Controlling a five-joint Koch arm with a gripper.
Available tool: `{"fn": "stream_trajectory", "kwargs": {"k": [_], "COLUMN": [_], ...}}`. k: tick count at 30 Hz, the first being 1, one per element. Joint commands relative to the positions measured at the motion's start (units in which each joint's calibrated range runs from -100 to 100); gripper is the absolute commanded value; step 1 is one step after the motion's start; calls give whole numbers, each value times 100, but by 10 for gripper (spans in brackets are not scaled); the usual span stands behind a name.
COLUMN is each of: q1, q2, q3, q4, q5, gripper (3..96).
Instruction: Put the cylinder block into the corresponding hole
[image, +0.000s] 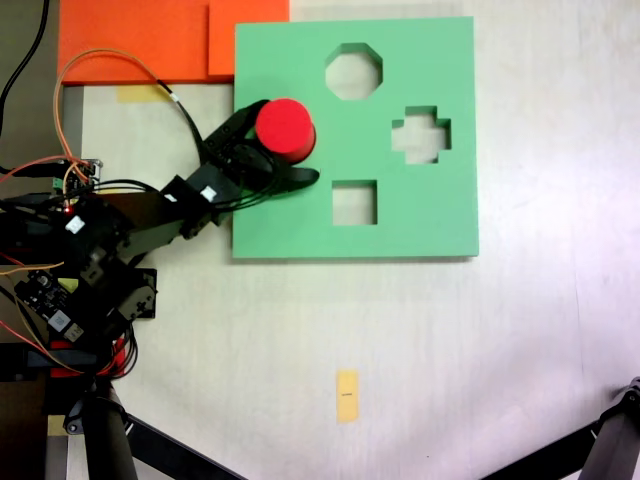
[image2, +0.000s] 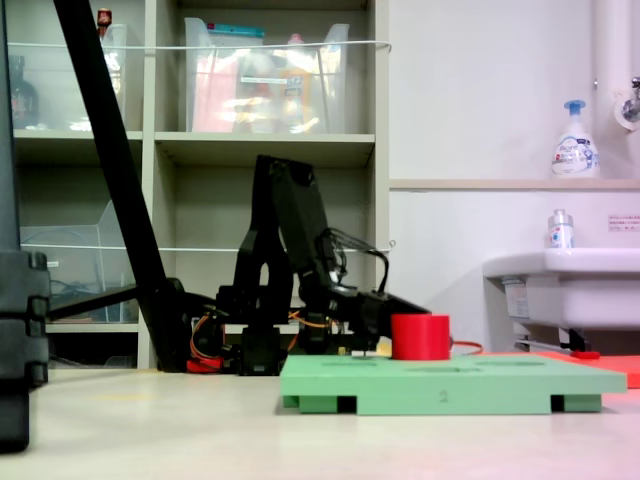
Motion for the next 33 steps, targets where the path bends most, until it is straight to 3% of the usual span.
{"fn": "stream_trajectory", "kwargs": {"k": [1, 5, 9, 10, 14, 15, 18, 20, 25, 33], "q1": [24, 34, -88, -156, -601, -694, -1294, -1817, -2559, -2530], "q2": [-772, -2979, -5786, -6233, -7155, -7155, -7155, -7155, -7155, -7155], "q3": [-70, -160, 927, 1436, 3460, 3928, 4387, 4337, 3160, -1187], "q4": [368, -537, -4206, -5034, -7258, -7643, -7721, -7509, -7210, -6007], "q5": [-166, -342, -694, -816, -1568, -1802, -2496, -3516, -4112, -4557], "gripper": [935, 952, 931, 890, 536, 486, 472, 470, 470, 472]}}
